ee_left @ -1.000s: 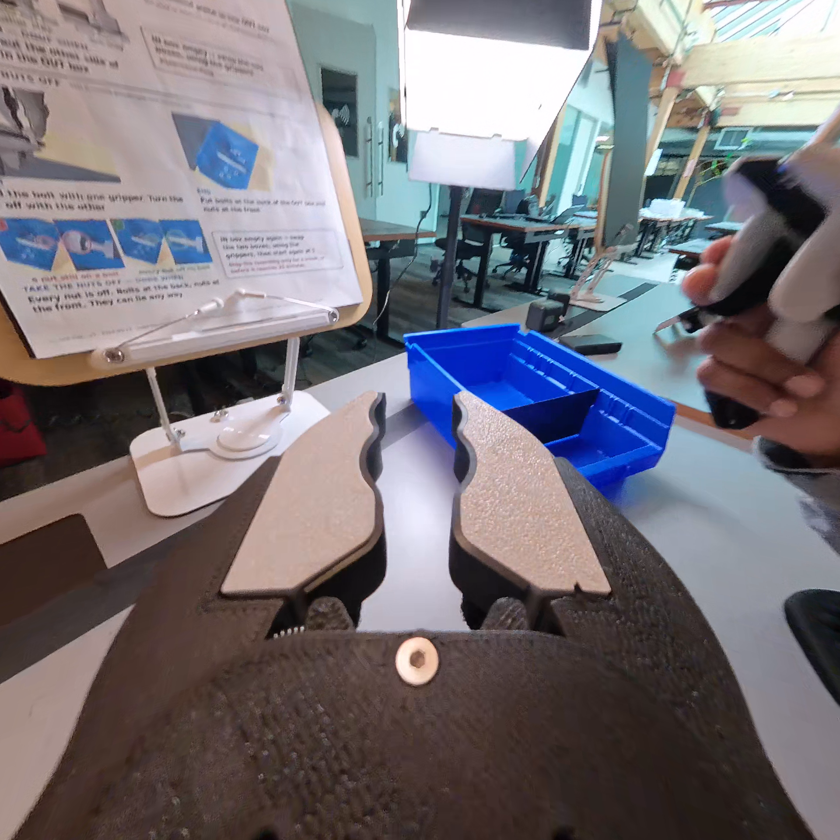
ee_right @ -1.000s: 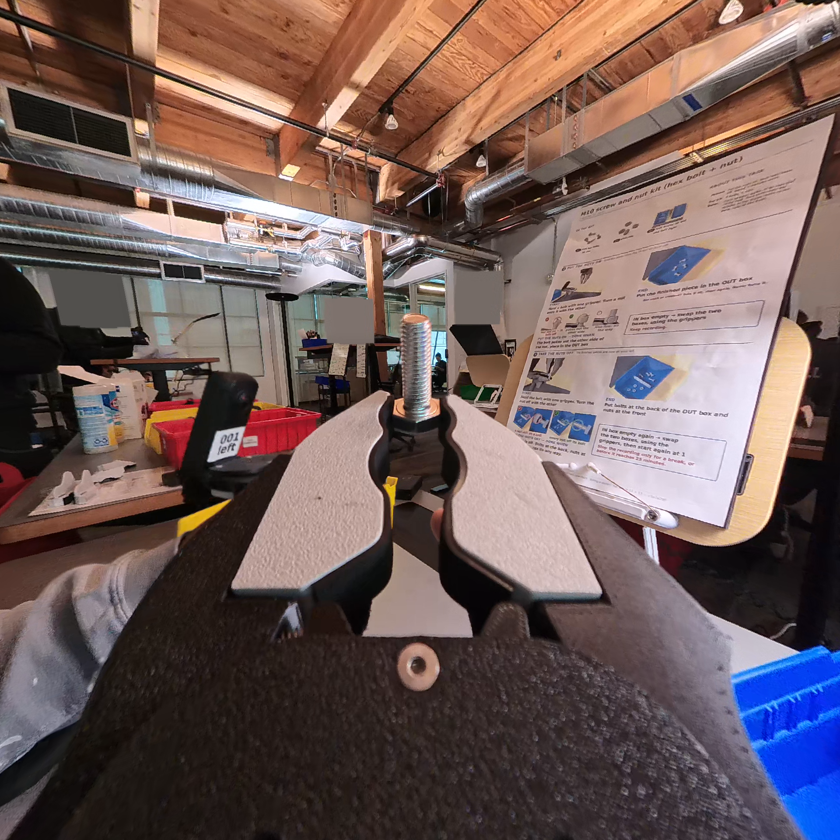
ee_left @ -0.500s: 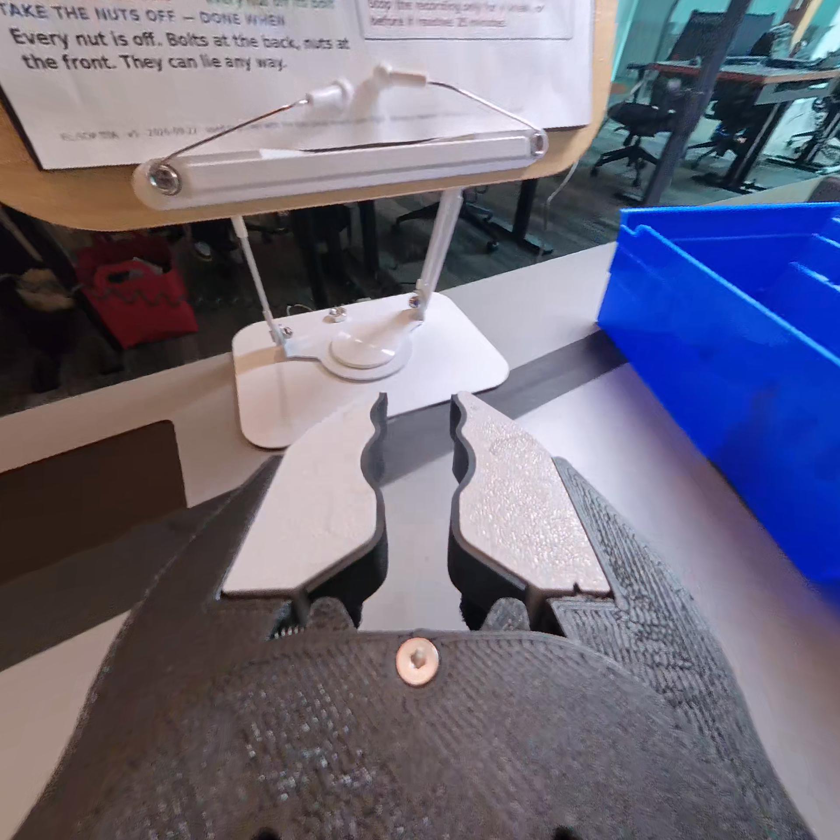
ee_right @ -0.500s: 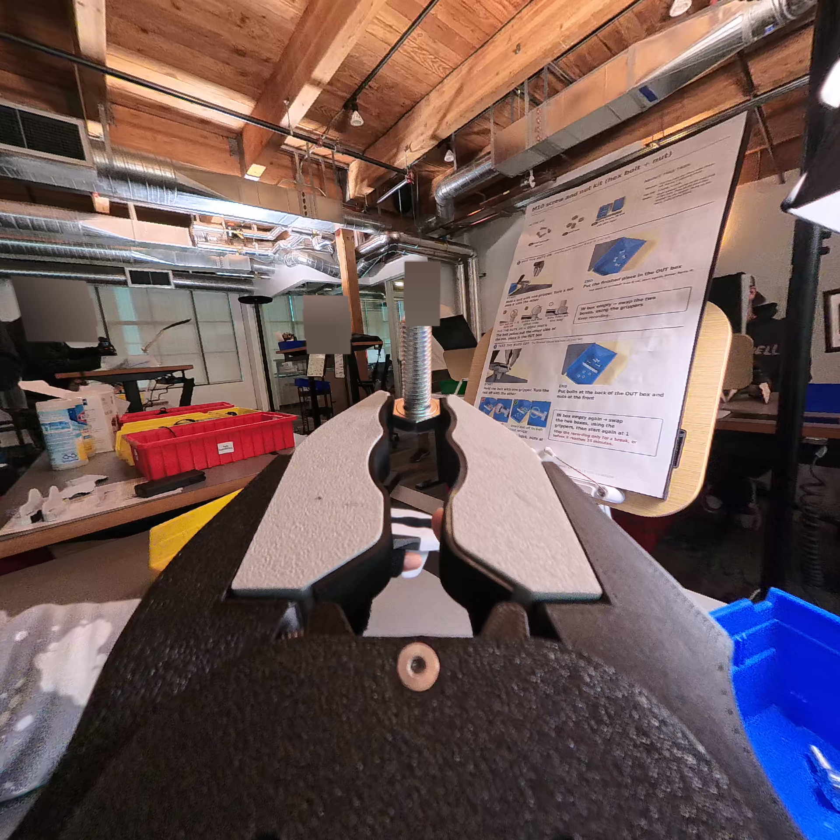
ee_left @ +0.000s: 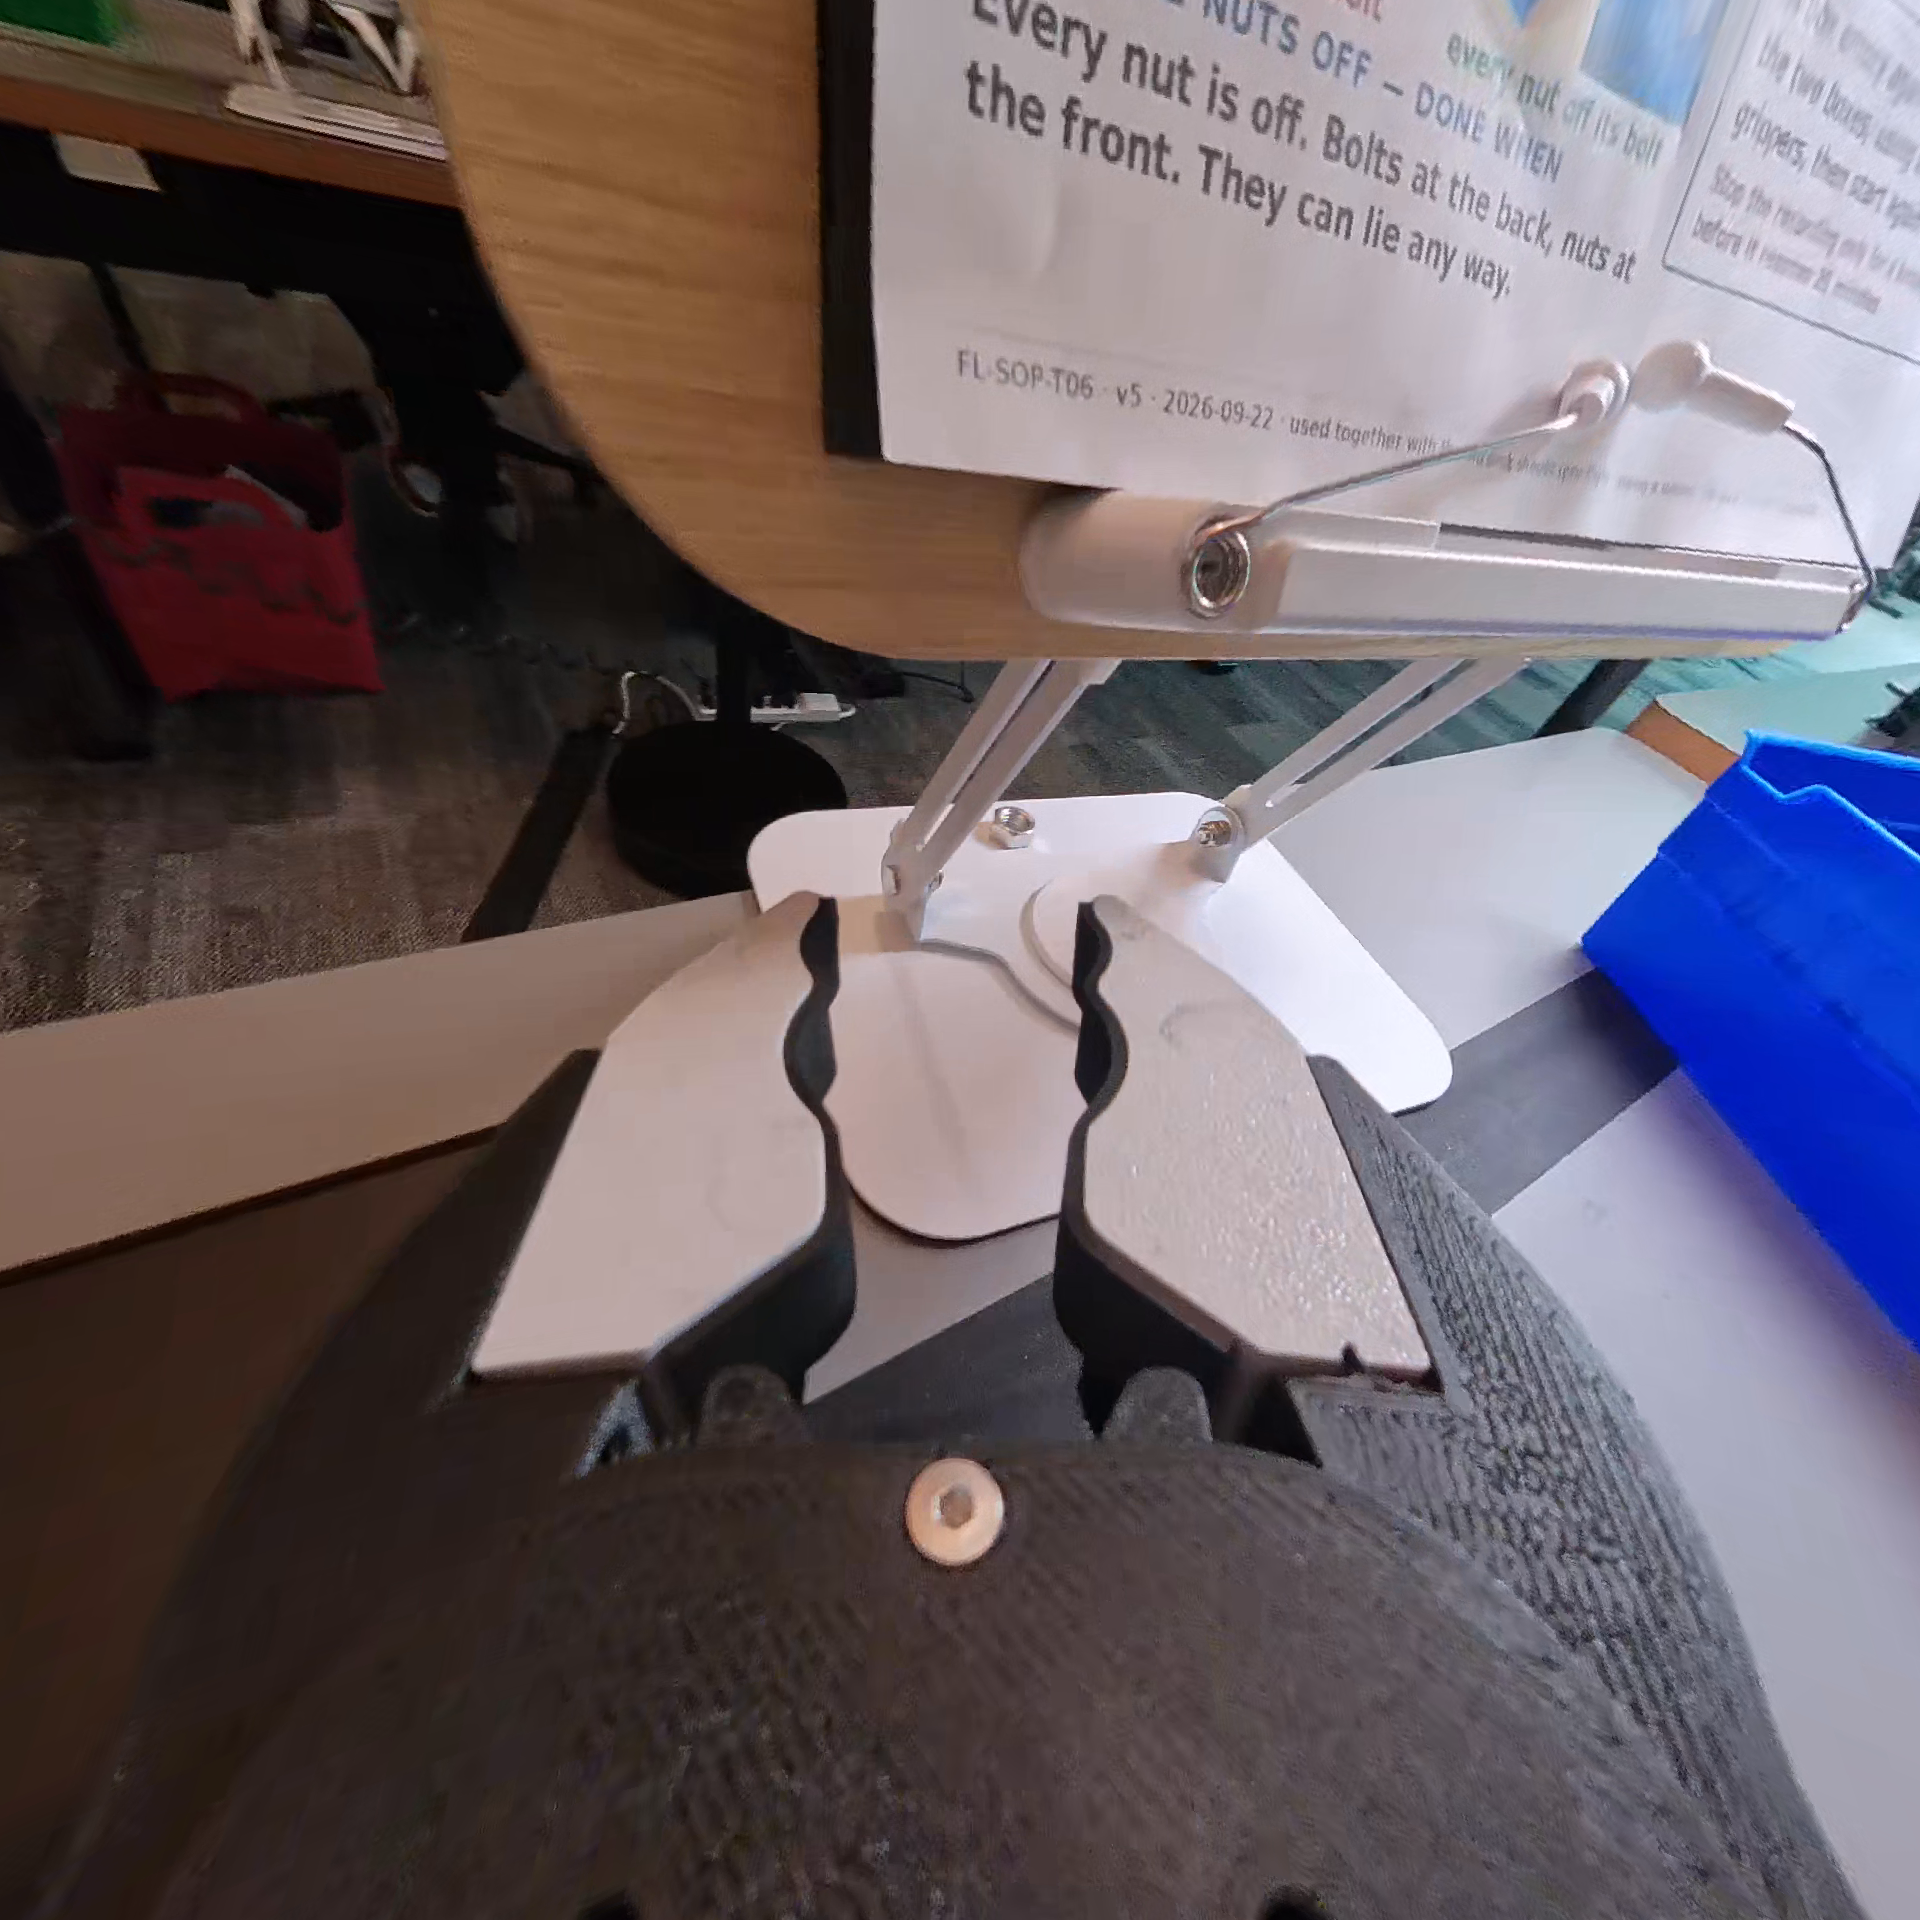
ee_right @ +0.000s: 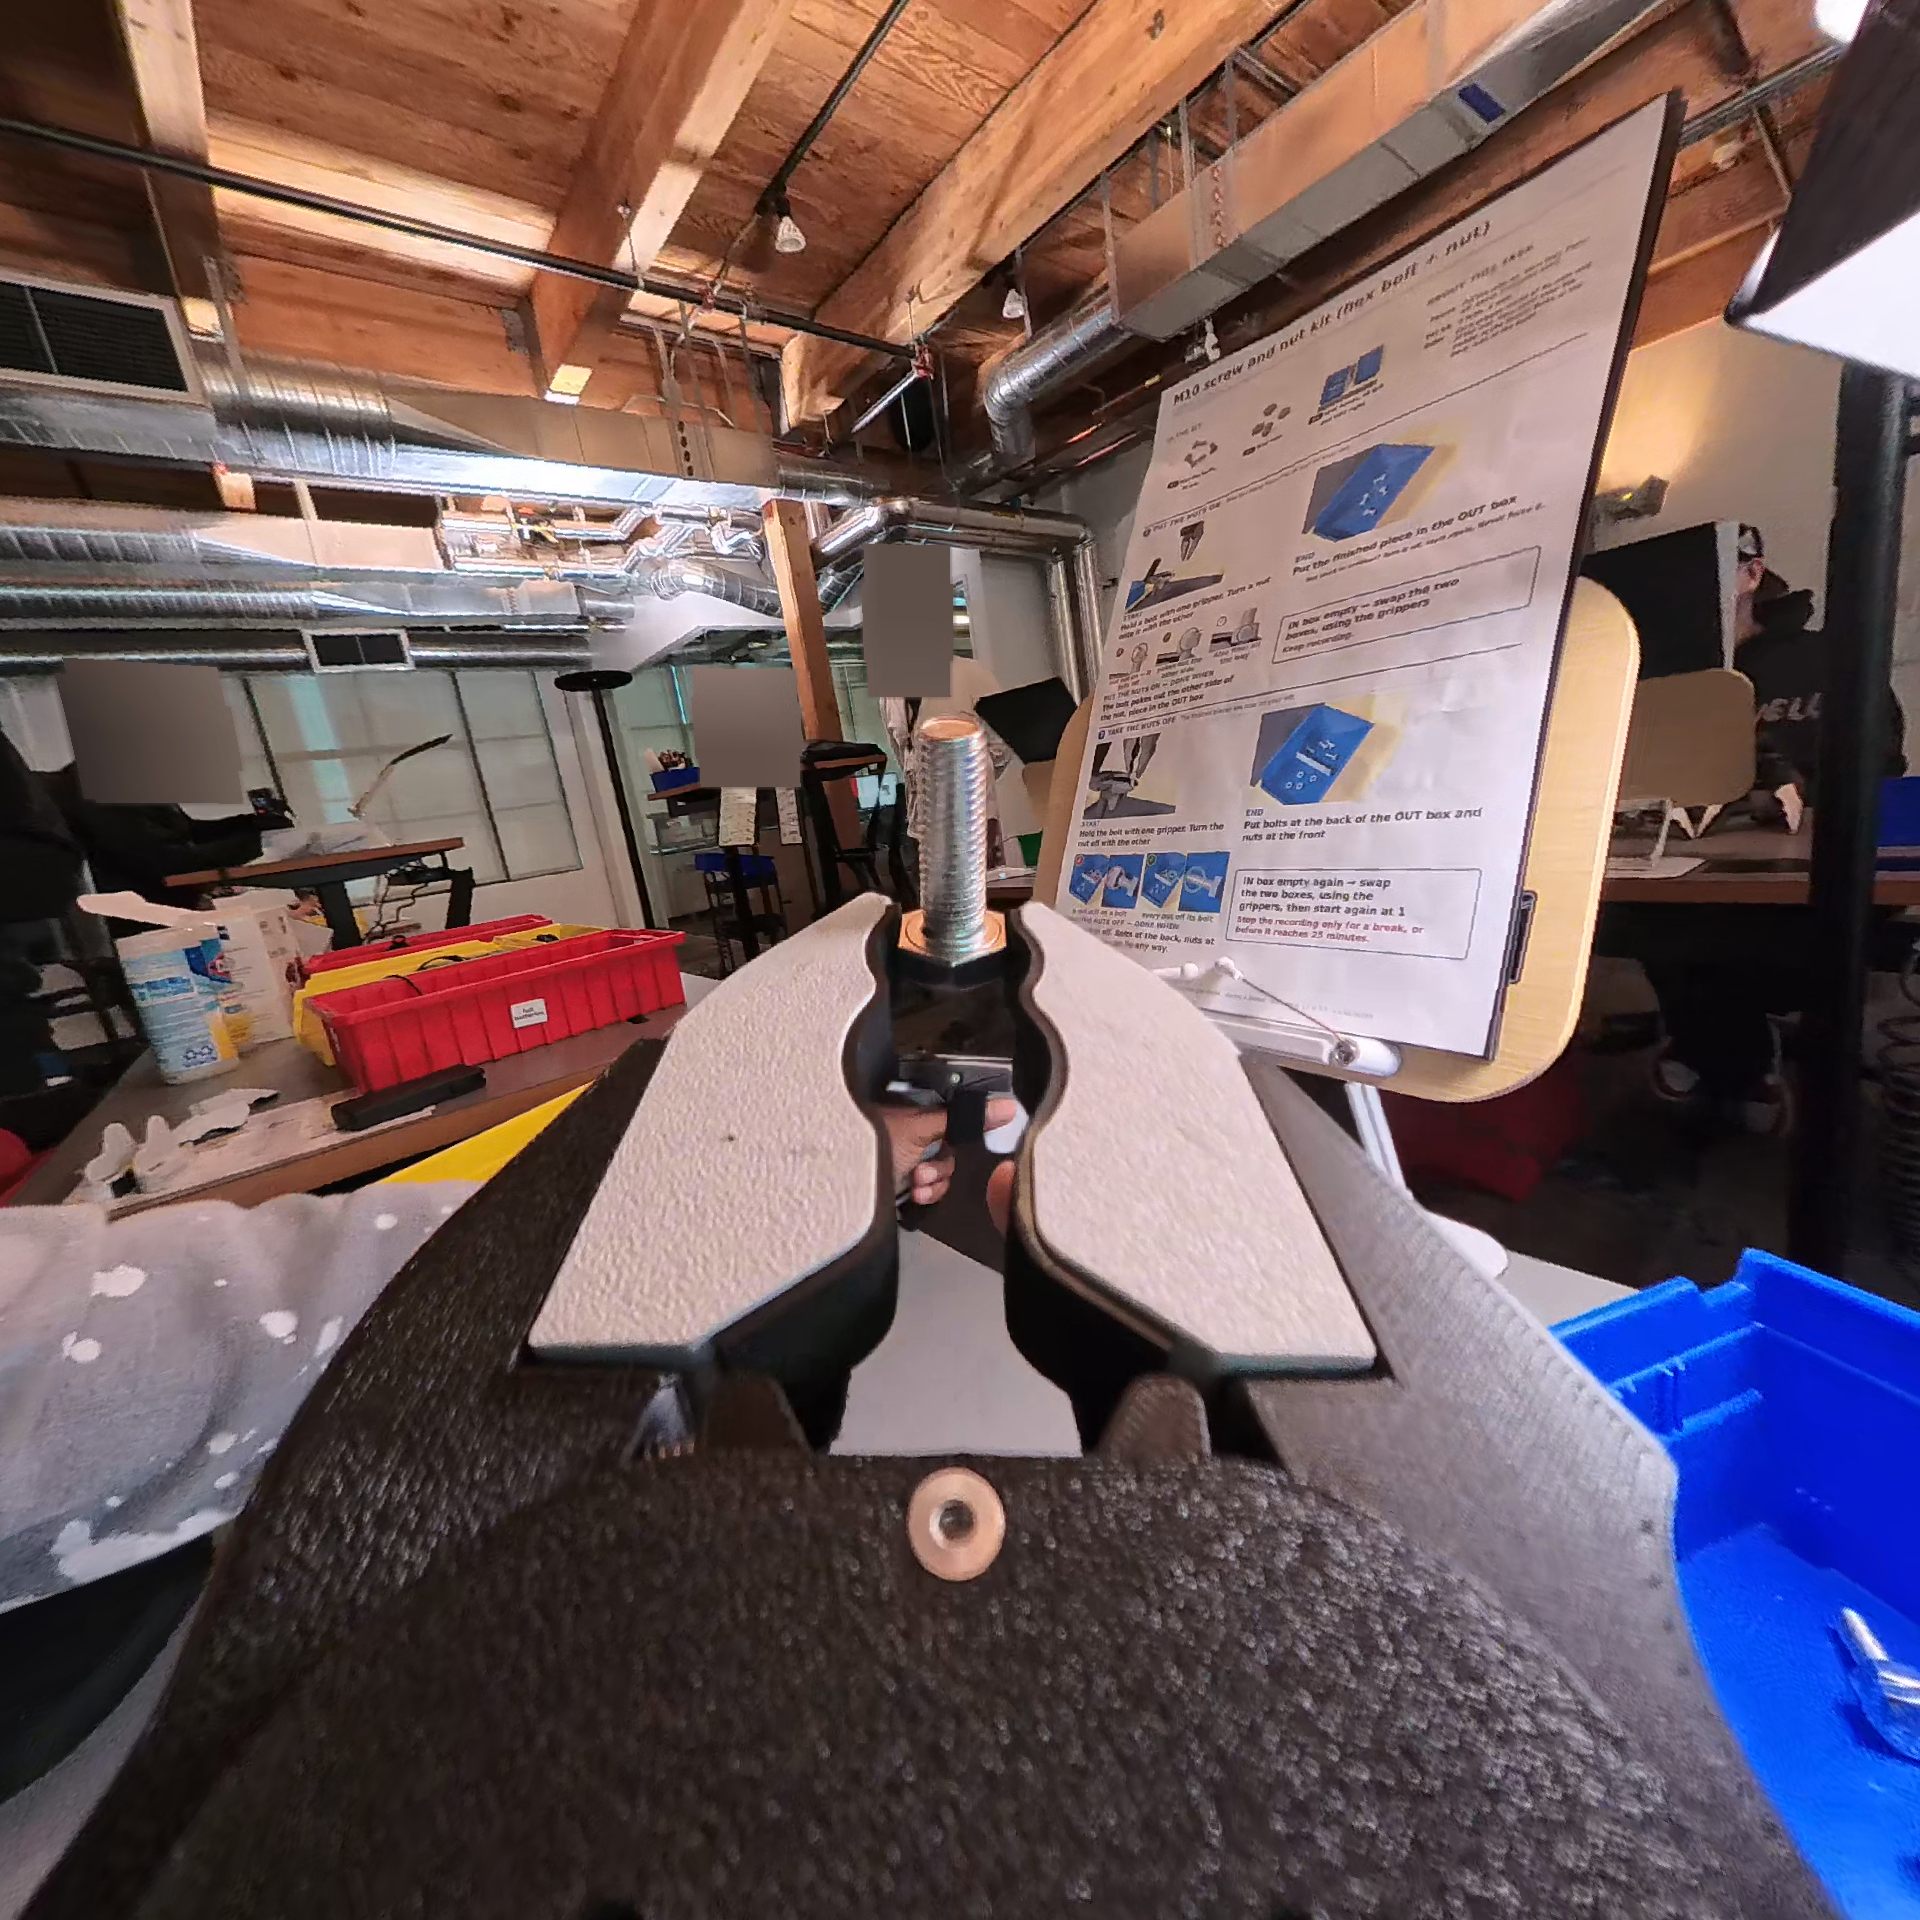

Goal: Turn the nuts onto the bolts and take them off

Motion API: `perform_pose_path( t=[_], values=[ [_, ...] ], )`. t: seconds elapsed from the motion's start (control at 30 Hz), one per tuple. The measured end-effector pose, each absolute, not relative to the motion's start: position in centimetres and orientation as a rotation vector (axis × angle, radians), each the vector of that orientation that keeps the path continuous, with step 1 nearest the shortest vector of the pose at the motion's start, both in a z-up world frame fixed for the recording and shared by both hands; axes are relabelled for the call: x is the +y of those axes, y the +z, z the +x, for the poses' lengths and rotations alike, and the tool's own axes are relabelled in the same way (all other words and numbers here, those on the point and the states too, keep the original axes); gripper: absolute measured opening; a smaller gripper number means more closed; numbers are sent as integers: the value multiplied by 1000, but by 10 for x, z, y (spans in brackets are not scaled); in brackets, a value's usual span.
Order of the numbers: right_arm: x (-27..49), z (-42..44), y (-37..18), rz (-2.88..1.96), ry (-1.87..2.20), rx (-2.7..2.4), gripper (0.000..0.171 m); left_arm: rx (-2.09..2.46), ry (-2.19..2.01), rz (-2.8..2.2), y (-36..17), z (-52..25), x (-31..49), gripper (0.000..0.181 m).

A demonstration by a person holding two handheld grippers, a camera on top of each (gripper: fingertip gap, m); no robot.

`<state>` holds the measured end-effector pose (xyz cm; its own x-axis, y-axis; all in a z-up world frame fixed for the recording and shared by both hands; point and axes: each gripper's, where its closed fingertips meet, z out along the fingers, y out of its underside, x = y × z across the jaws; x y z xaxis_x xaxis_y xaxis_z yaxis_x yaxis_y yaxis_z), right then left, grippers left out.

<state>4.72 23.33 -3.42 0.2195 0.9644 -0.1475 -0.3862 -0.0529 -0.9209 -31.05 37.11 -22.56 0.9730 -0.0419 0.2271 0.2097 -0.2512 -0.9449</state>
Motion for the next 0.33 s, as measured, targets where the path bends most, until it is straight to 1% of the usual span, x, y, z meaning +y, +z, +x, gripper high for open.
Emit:
perform_pose_path(
  t=[0.13,0.33],
  values=[
    [236,43,-42,-1115,1256,-711,18,0,-208,-1825,-234,-303,387,44],
    [240,41,-47,-1126,1253,-720,18,72,-129,-1798,-229,-292,415,40]
  ],
)
